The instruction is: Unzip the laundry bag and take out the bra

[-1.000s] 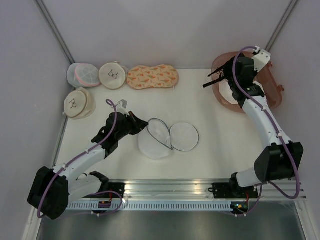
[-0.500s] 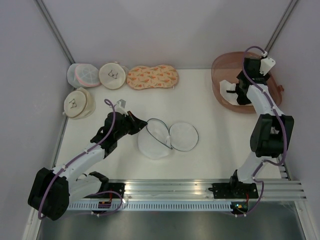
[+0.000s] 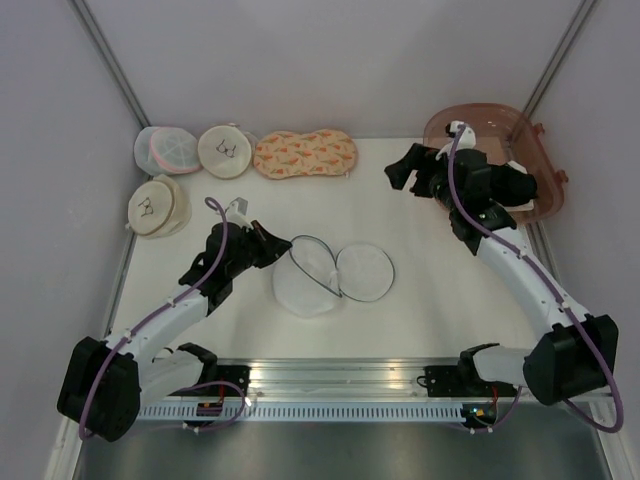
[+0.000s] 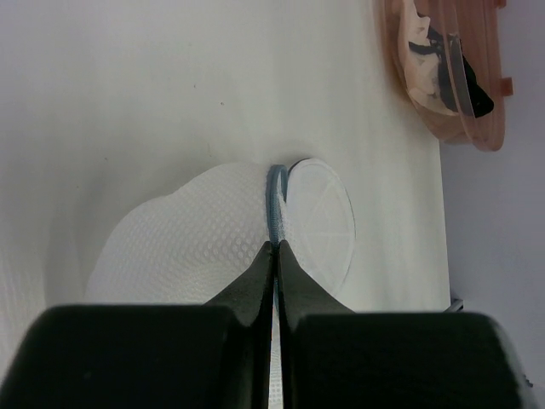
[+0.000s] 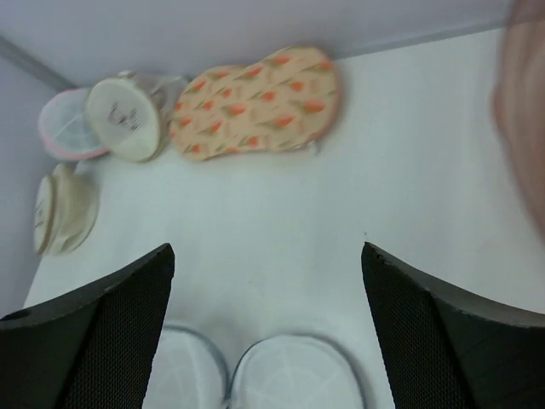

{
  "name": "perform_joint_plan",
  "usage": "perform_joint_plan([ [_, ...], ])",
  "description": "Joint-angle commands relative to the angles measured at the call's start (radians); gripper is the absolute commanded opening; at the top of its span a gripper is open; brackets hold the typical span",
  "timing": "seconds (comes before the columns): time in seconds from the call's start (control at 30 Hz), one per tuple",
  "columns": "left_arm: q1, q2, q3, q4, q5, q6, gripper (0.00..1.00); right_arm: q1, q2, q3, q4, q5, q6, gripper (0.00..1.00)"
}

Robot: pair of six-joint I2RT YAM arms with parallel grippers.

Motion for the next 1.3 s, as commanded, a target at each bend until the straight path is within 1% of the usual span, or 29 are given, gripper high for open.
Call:
perform_joint_plan([
  [0.0, 0.013, -0.032, -0.009, -0.009, 0.022, 0.036, 0.02, 0.093, -0.075, -0.176, 0.064, -0.153, 0.026, 0.95],
  [0.07, 0.019, -0.043, -0.012, -0.019, 0.014, 0.042, 0.02, 0.130, -0.121, -0.230, 0.011, -0.117, 0.034, 0.93],
  [0.1, 0.021, -0.046, -0.015, -0.019, 0.009, 0.042, 0.02, 0.138, -0.135, -0.293, -0.006, -0.070, 0.039, 0.92],
  [0.2, 0.027, -0.051, -0.023, -0.015, 0.016, 0.033, 0.02, 0.142, -0.208, -0.424, -0.017, -0.044, 0.063, 0.89],
  [0.33, 0.027, -0.046, -0.029, -0.010, 0.020, 0.028, 0.02, 0.149, -0.256, -0.551, 0.021, -0.111, 0.155, 0.79],
  [0.47, 0.028, -0.046, -0.027, -0.009, 0.020, 0.025, 0.02, 0.196, -0.295, -0.654, 0.022, -0.100, 0.224, 0.70],
  [0.53, 0.028, -0.042, -0.029, -0.006, 0.026, 0.022, 0.02, 0.217, -0.308, -0.689, 0.029, -0.100, 0.256, 0.66],
  [0.67, 0.027, -0.031, -0.035, 0.010, 0.037, 0.013, 0.02, 0.257, -0.292, -0.722, 0.046, -0.076, 0.295, 0.63],
  [0.9, 0.027, -0.022, -0.049, 0.036, 0.049, -0.004, 0.02, 0.333, -0.161, -0.700, 0.032, 0.053, 0.310, 0.57],
  [1.1, 0.028, -0.019, -0.058, 0.053, 0.065, -0.014, 0.02, 0.368, -0.051, -0.676, 0.069, 0.148, 0.319, 0.55],
  [1.2, 0.028, -0.014, -0.066, 0.067, 0.078, -0.021, 0.02, 0.380, -0.023, -0.666, 0.089, 0.174, 0.322, 0.46],
  [1.23, 0.028, -0.011, -0.070, 0.073, 0.083, -0.025, 0.02, 0.383, -0.023, -0.657, 0.091, 0.194, 0.321, 0.38],
  [1.27, 0.027, -0.010, -0.072, 0.079, 0.098, -0.033, 0.02, 0.389, -0.023, -0.650, 0.089, 0.205, 0.316, 0.34],
])
